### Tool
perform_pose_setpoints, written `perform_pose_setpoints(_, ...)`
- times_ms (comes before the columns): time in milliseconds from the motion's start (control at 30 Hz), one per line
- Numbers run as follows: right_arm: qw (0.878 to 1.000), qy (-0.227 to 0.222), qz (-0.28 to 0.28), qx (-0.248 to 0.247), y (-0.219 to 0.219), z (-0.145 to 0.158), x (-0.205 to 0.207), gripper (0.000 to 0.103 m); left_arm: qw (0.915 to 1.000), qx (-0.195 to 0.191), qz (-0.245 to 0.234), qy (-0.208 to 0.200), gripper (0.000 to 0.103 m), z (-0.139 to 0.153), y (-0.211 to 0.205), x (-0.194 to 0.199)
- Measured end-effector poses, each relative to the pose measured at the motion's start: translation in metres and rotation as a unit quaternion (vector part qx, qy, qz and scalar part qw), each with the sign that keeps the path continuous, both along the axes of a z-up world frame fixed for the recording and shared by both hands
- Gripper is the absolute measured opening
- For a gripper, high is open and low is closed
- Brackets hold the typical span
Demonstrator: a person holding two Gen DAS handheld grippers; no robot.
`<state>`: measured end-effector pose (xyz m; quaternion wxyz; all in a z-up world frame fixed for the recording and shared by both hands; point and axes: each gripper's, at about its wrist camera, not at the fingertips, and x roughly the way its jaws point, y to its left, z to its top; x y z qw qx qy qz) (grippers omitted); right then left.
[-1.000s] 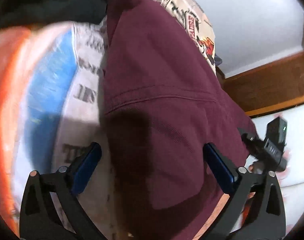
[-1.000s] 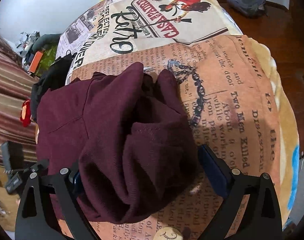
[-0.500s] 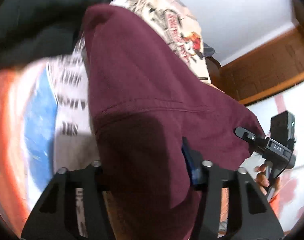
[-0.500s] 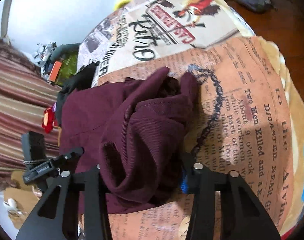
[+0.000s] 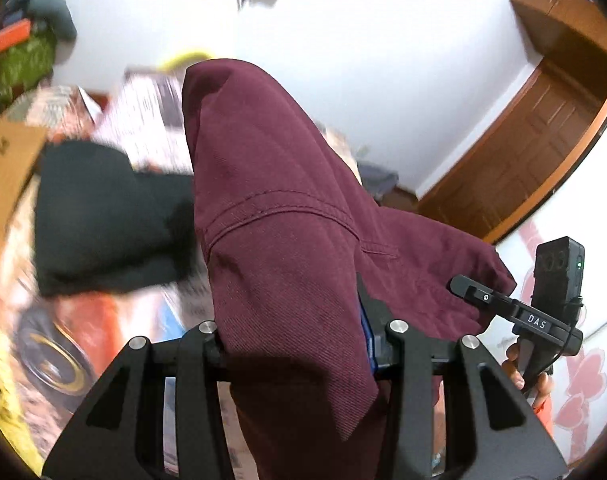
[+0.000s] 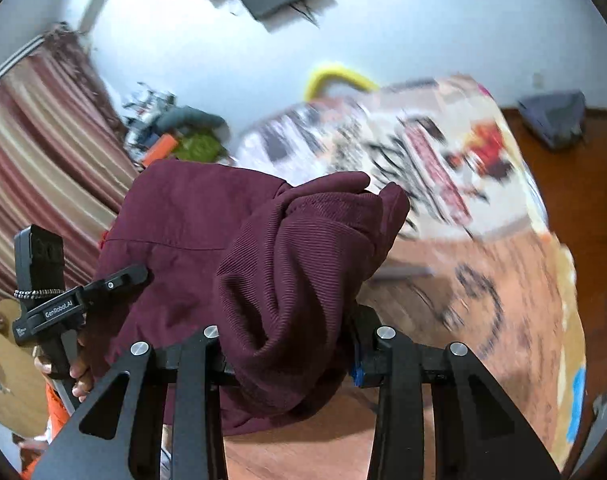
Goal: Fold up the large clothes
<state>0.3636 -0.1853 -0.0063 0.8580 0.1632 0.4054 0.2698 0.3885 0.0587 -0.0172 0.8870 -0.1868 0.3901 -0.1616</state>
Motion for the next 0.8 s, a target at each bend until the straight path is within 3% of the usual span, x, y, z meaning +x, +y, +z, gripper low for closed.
perform_pose_setpoints(200, 0.998, -0.056, 0.029, 0.013, 0.066, 0.035, 0.024, 0.032, 0.9986, 0.012, 0.035, -0.036, 0.043, 0.044, 0.068, 0.027)
perform_pose_setpoints(400, 0.997, -0.067, 0.044, 0.02, 0.128, 0.034, 0.066, 0.032, 0.9978, -0.008, 0.063, -0.021, 0.043, 0.037, 0.147, 0.076)
perform_pose_setpoints(533, 0.996, -0.067, 0.049, 0.017, 0.16, 0.013, 0.092, 0.032, 0.9981, -0.01, 0.061, -0.007, 0.043, 0.001, 0.18, 0.105)
perform_pose_setpoints(633, 0.998, -0.051, 0.048, 0.006, 0.179, -0.013, 0.104, 0.032, 0.9974, -0.002, 0.063, 0.037, 0.046, -0.051, 0.202, 0.139)
perform_pose_setpoints(733, 0.999, -0.004, 0.044, -0.013, 0.198, -0.063, 0.126, 0.033, 0.9918, 0.031, 0.068, 0.104, 0.05, -0.114, 0.212, 0.161)
perform_pose_setpoints(800, 0.998, 0.028, 0.034, -0.04, 0.21, -0.097, 0.139, 0.034, 0.988, 0.03, 0.077, 0.13, 0.059, -0.148, 0.219, 0.164)
